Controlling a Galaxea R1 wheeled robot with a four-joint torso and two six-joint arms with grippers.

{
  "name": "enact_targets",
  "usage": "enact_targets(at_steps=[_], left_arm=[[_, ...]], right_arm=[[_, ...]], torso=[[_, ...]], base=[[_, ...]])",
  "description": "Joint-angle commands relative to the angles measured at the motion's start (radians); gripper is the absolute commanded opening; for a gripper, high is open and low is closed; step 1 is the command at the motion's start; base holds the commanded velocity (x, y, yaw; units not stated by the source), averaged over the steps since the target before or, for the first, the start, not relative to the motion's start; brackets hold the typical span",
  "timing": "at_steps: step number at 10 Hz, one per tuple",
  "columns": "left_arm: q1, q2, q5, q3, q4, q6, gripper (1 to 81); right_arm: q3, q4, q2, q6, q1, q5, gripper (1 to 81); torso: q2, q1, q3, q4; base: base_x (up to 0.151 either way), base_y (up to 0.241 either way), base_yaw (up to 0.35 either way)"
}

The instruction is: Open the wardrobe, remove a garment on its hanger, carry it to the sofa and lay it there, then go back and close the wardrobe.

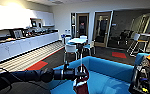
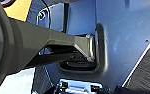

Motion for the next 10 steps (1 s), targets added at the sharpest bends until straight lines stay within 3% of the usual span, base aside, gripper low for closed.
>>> enact_targets(at_steps=[1, 5, 10], left_arm=[[-0.168, -0.002, -0.088, 0.033, 0.024, 0.006, 1.0], [-0.168, 0.003, -0.065, 0.032, 0.024, 0.006, 1.0], [-0.167, 0.000, -0.049, 0.039, 0.024, 0.011, 1.0]], right_arm=[[0.009, -0.011, -0.004, -0.003, 0.031, -0.055, 81.1], [0.009, -0.011, -0.002, -0.005, 0.031, -0.055, 81.1], [0.009, -0.011, 0.001, -0.005, 0.034, -0.058, 81.1]], torso=[[0.000, 0.001, 0.000, 0.000], [0.000, 0.001, 0.000, 0.000], [0.000, 0.001, 0.000, 0.000]], base=[[0.000, 0.000, -0.250], [0.000, 0.000, -0.172], [0.000, 0.000, 0.000]])
